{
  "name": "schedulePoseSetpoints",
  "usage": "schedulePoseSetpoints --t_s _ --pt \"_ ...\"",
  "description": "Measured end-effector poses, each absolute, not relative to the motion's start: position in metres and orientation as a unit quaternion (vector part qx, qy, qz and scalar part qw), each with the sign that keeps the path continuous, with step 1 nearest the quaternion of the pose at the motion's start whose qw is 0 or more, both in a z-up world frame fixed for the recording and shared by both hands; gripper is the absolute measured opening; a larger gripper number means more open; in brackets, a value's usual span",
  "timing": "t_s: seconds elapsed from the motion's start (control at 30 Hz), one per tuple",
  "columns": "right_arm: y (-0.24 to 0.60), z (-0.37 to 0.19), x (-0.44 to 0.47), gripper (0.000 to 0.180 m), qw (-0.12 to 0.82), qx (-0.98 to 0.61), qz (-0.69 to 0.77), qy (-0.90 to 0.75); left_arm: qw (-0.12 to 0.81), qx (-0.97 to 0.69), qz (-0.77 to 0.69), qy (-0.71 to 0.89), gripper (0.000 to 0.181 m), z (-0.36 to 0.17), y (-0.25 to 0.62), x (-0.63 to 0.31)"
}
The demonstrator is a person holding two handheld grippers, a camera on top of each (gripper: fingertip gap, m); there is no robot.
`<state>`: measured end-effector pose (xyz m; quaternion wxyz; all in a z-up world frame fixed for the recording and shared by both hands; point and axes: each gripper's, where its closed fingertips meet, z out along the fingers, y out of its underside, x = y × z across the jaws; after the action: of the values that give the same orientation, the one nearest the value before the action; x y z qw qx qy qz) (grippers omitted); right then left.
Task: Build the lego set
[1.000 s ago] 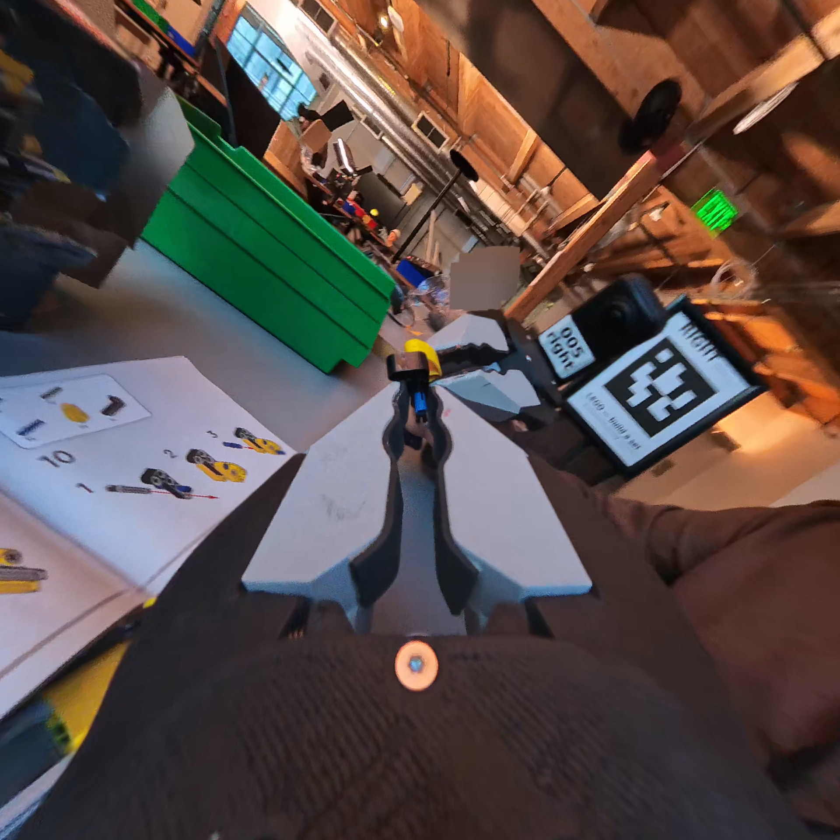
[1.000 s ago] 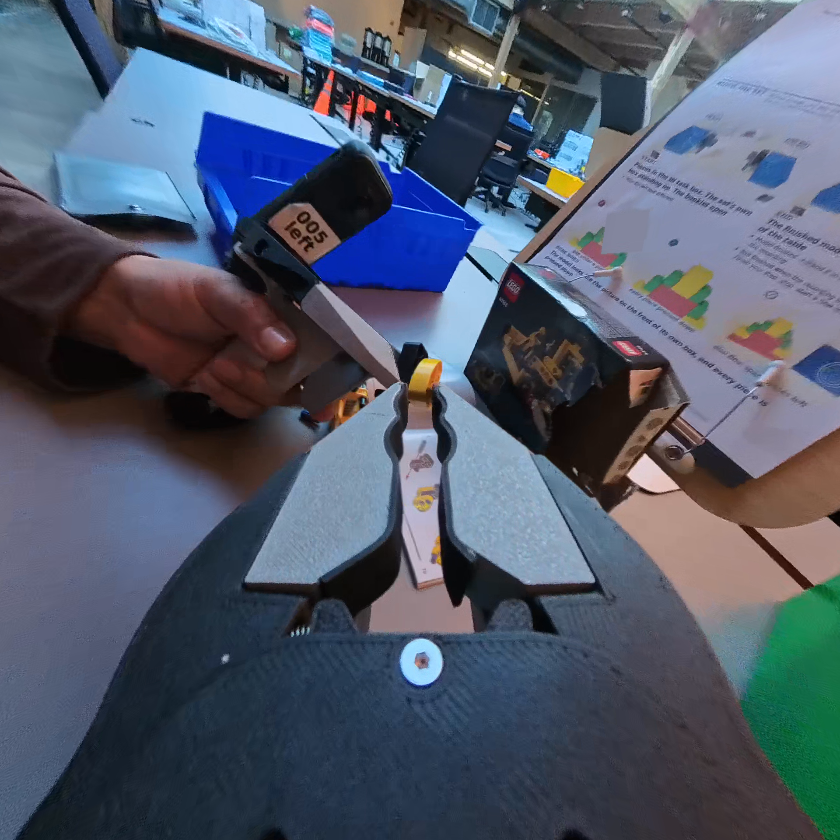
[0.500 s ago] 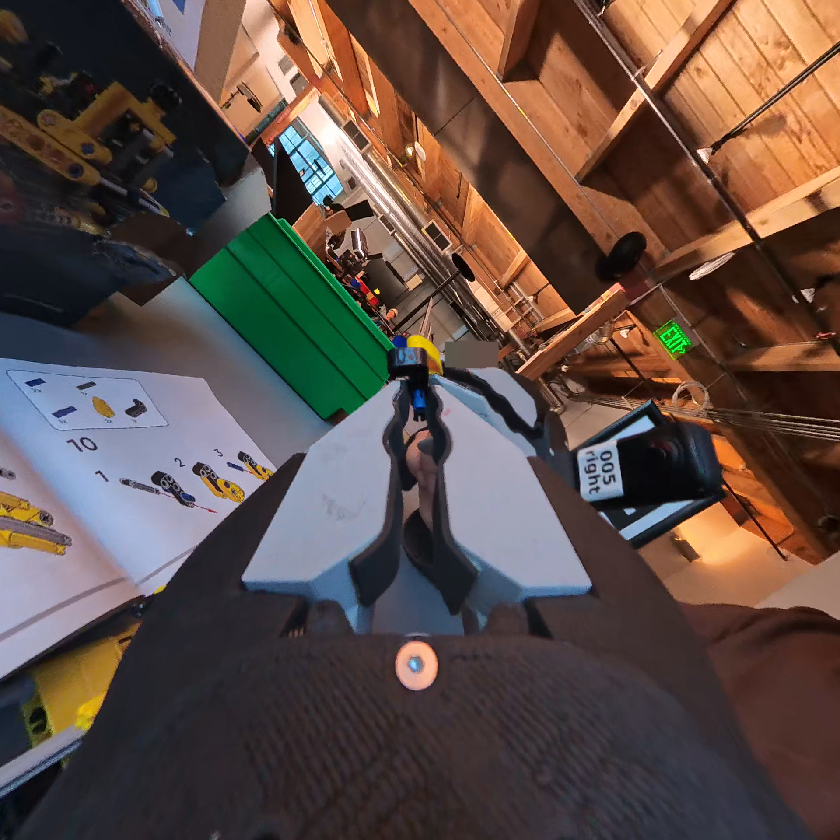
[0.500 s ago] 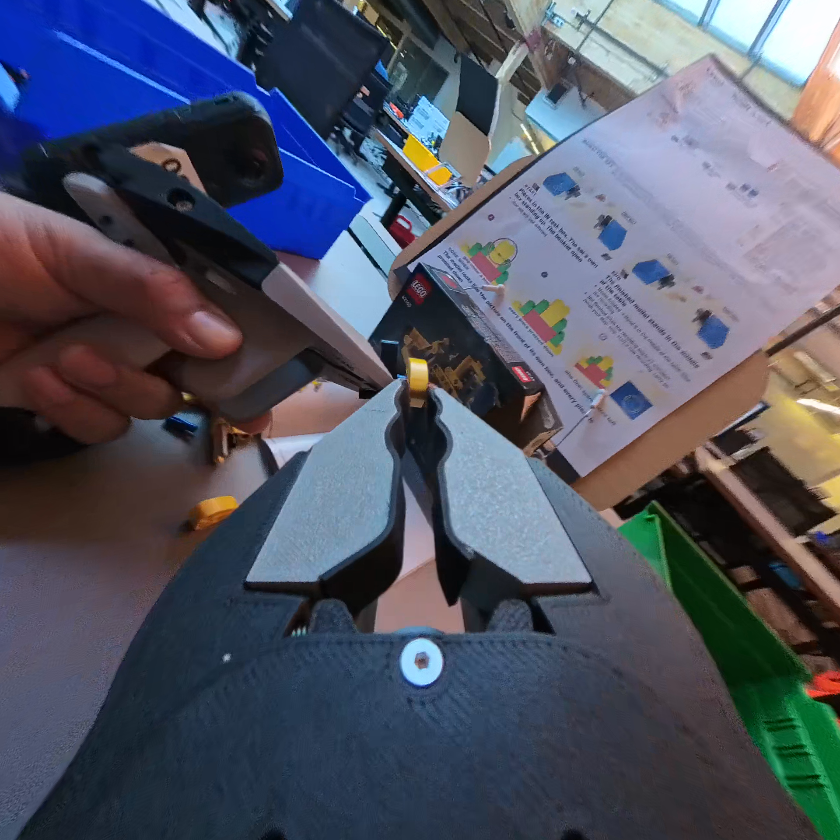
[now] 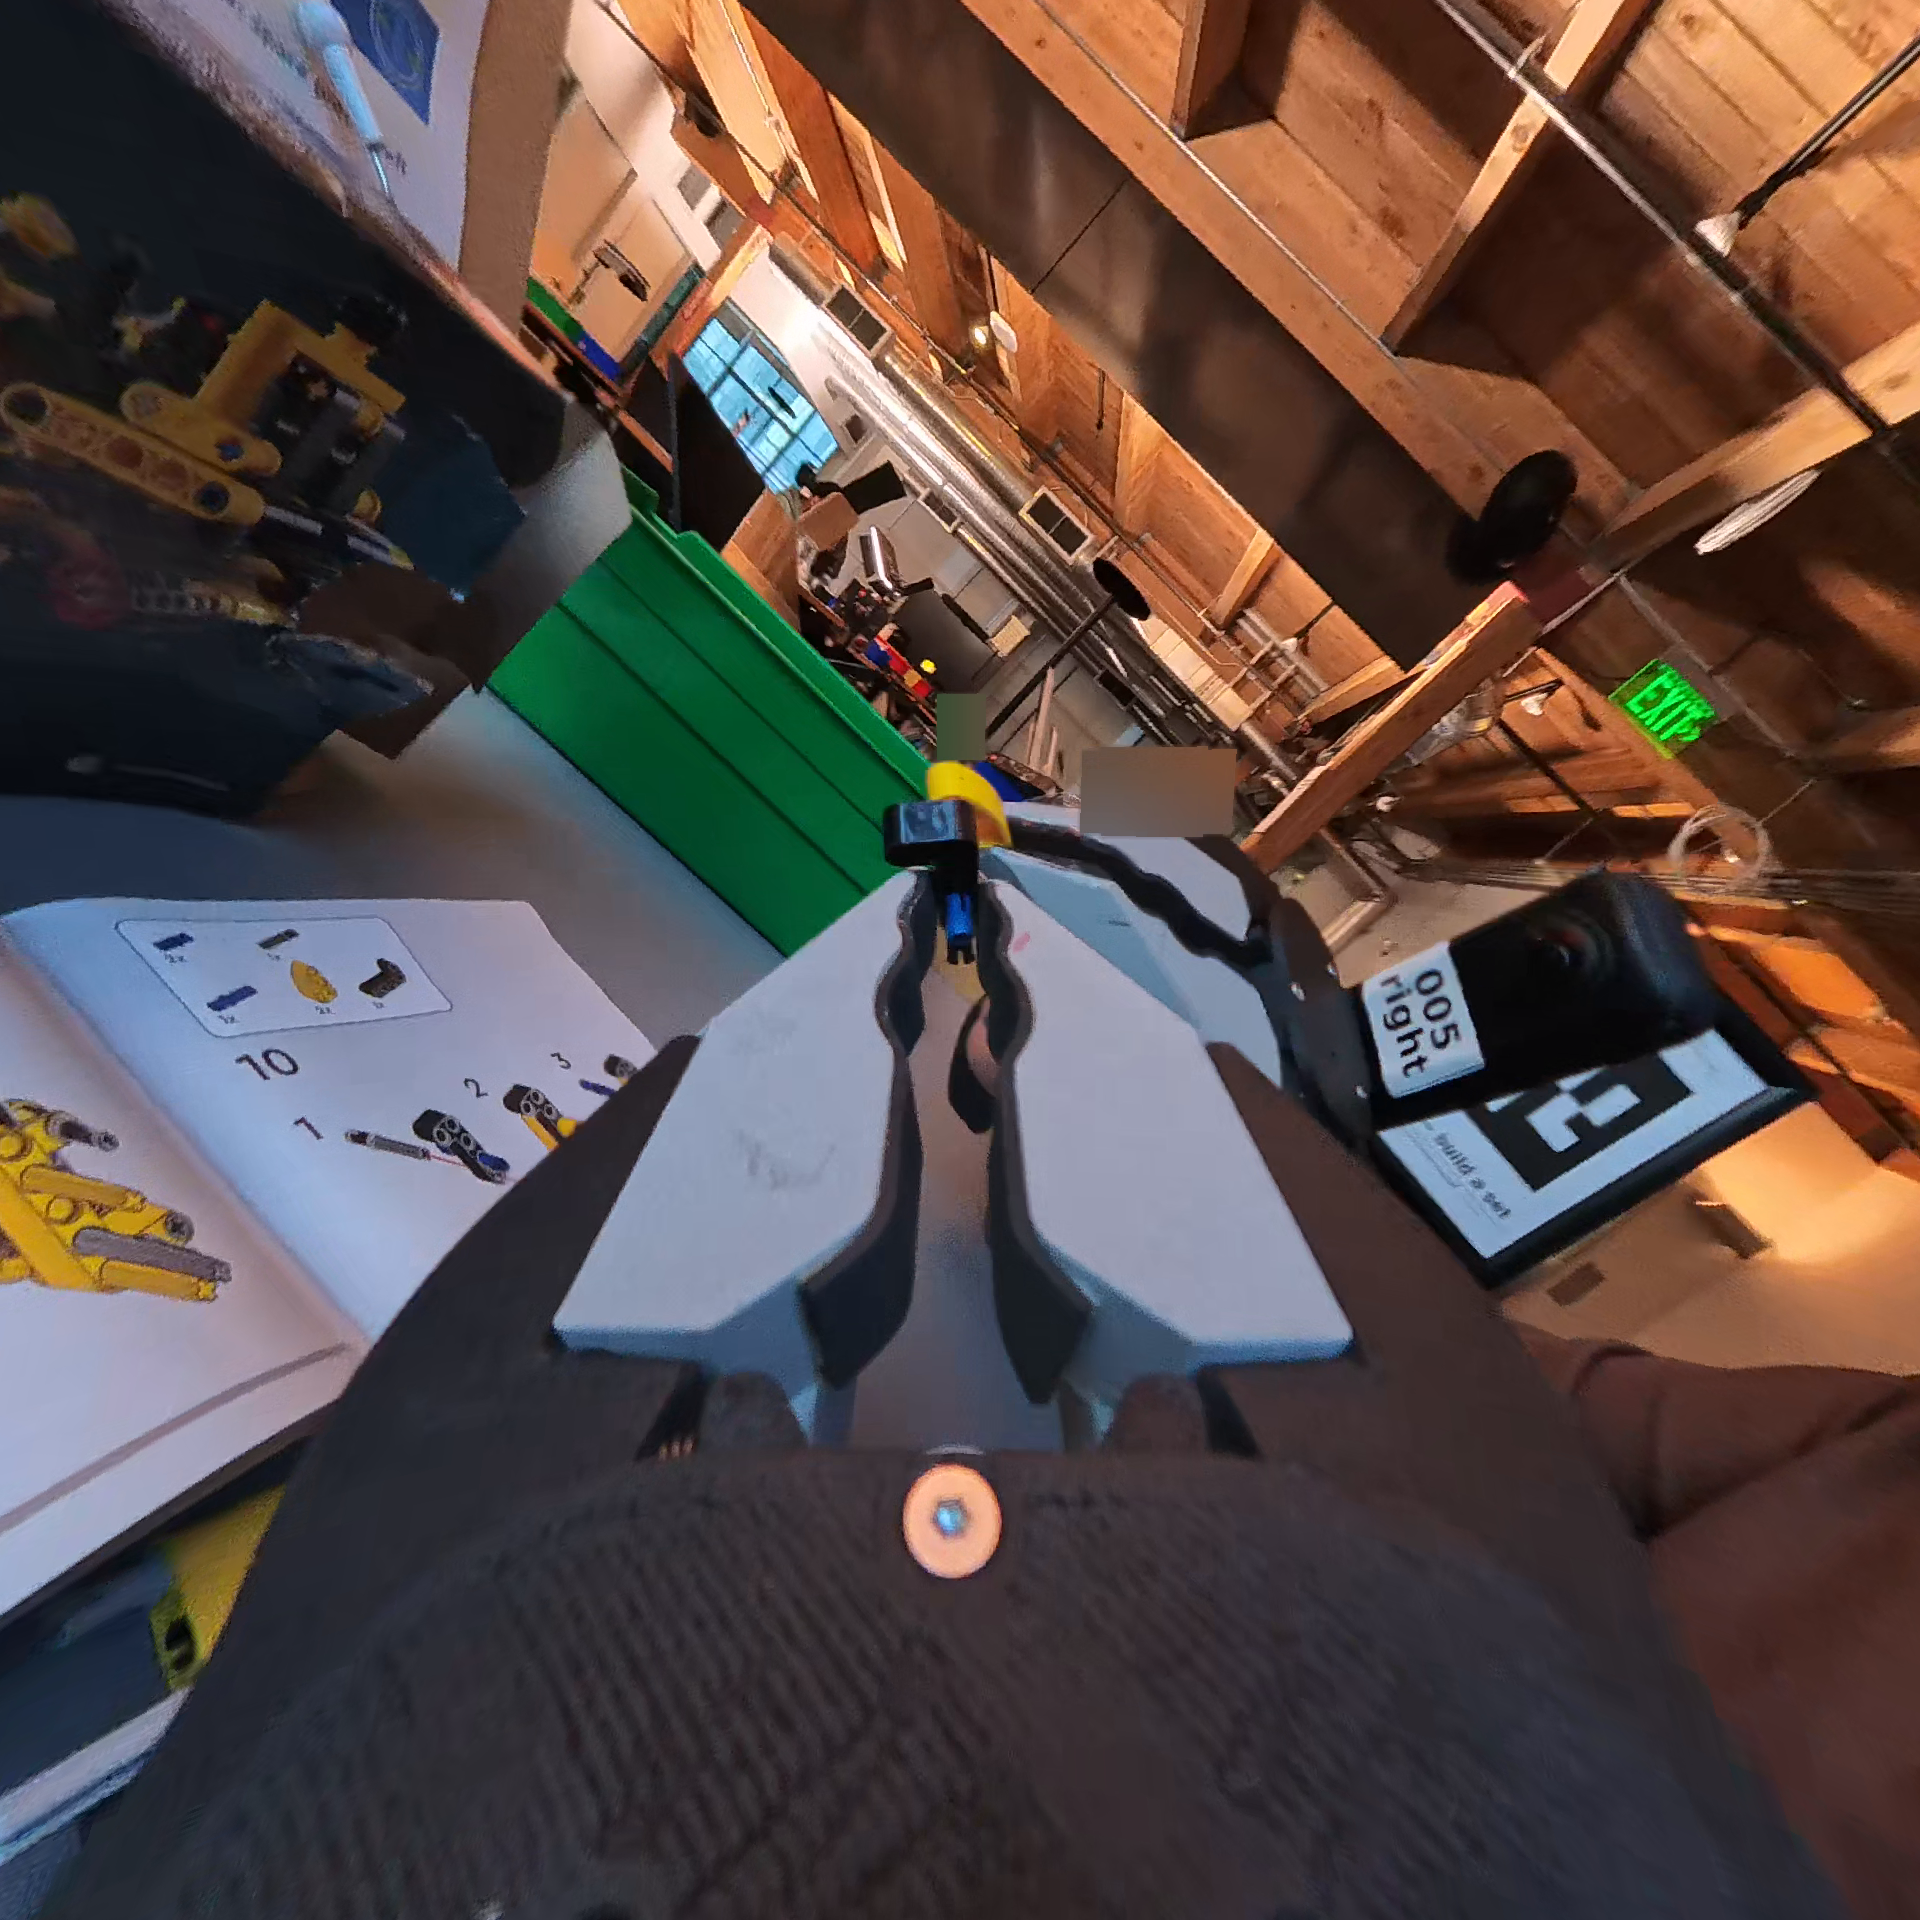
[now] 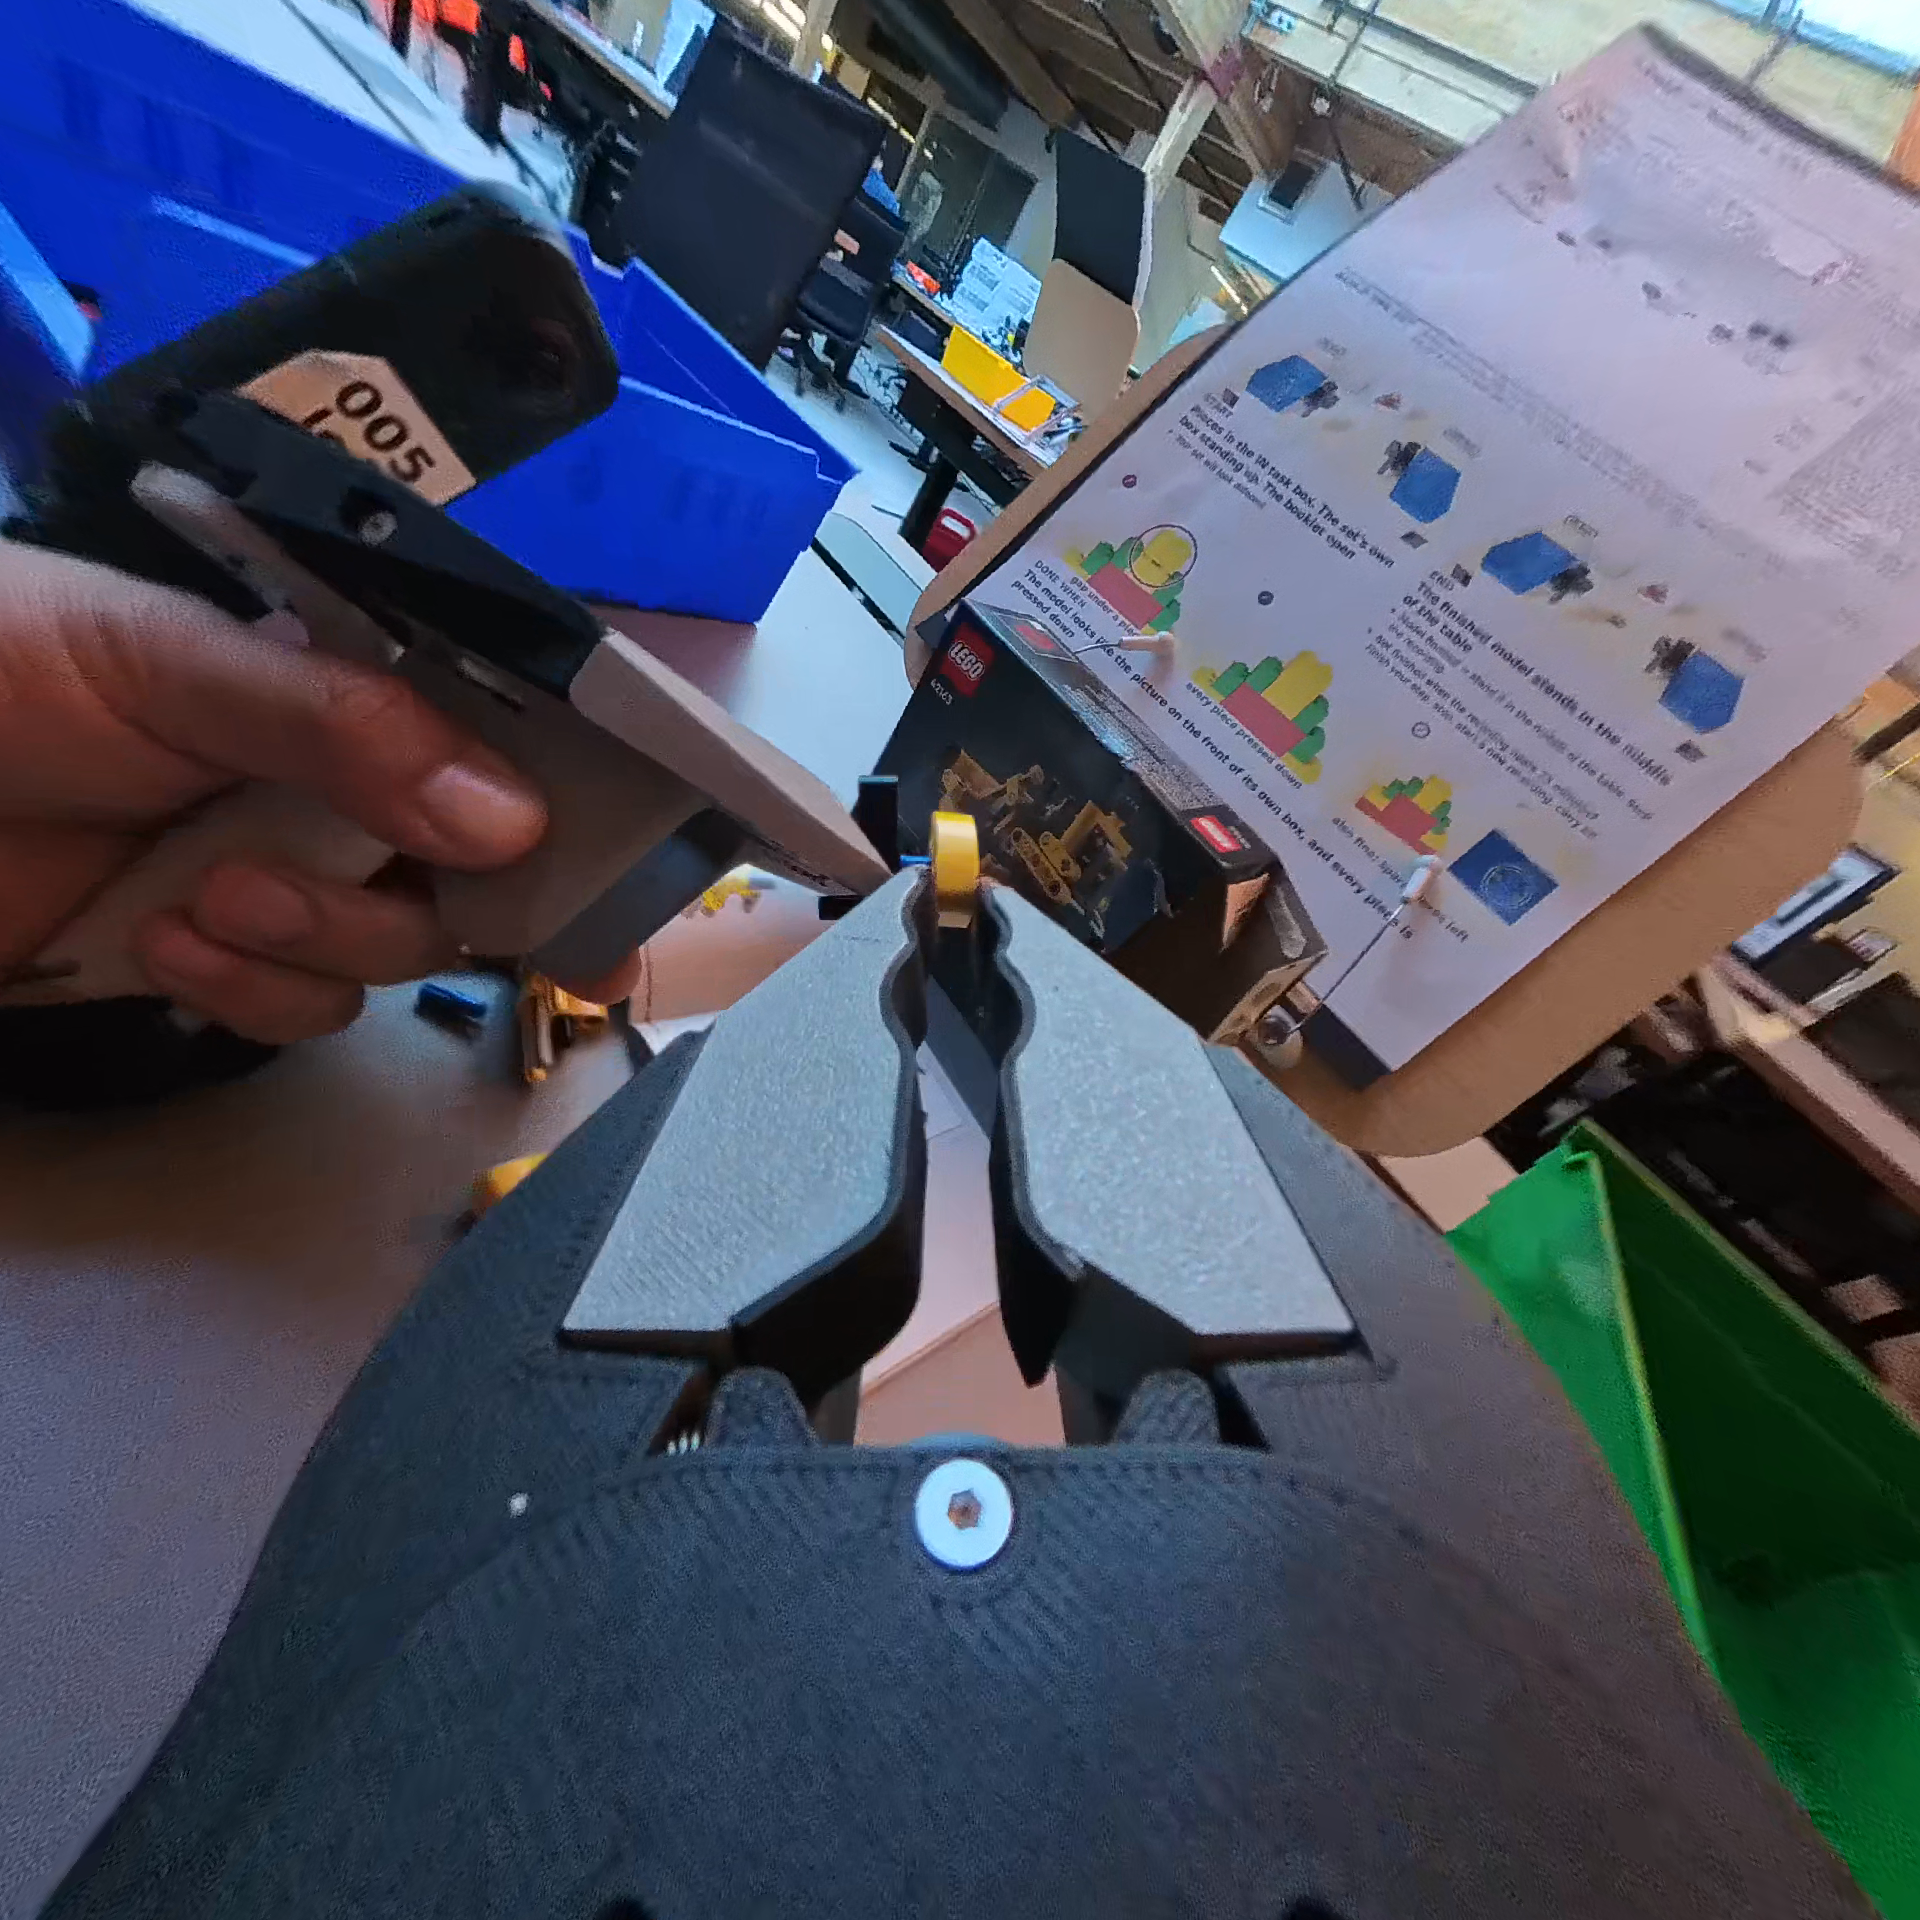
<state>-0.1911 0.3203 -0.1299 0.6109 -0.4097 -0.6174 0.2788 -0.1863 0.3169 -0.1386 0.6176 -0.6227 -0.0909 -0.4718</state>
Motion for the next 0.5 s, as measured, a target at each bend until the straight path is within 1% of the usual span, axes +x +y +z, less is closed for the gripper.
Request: schedulePoseSetpoints --t_s 0.07,0.13,0.2,0.27,0.33,0.43,0.5 --pt "0.318 -0.131 -0.191 0.003 0.605 -0.391 0.285 -0.632 0.609 -0.623 -0.483 -0.085 0.004 -0.140 0.316 -0.187" --pt "0.316 -0.130 -0.189 0.004 0.574 -0.400 0.346 -0.625 0.607 -0.620 -0.490 -0.081 0.004 -0.138 0.315 -0.184" --pt "0.316 -0.130 -0.187 0.004 0.564 -0.404 0.366 -0.620 0.608 -0.623 -0.486 -0.079 0.004 -0.138 0.316 -0.183" --pt "0.316 -0.132 -0.186 0.005 0.573 -0.399 0.352 -0.624 0.606 -0.626 -0.485 -0.081 0.004 -0.140 0.316 -0.182" --pt "0.314 -0.133 -0.185 0.011 0.582 -0.386 0.337 -0.631 0.604 -0.623 -0.489 -0.087 0.004 -0.141 0.317 -0.183" --pt "0.317 -0.134 -0.185 0.007 0.591 -0.387 0.319 -0.631 0.597 -0.630 -0.492 -0.075 0.005 -0.142 0.316 -0.178" --pt "0.318 -0.133 -0.184 0.008 0.589 -0.387 0.325 -0.630 0.596 -0.630 -0.492 -0.073 0.005 -0.141 0.315 -0.177"
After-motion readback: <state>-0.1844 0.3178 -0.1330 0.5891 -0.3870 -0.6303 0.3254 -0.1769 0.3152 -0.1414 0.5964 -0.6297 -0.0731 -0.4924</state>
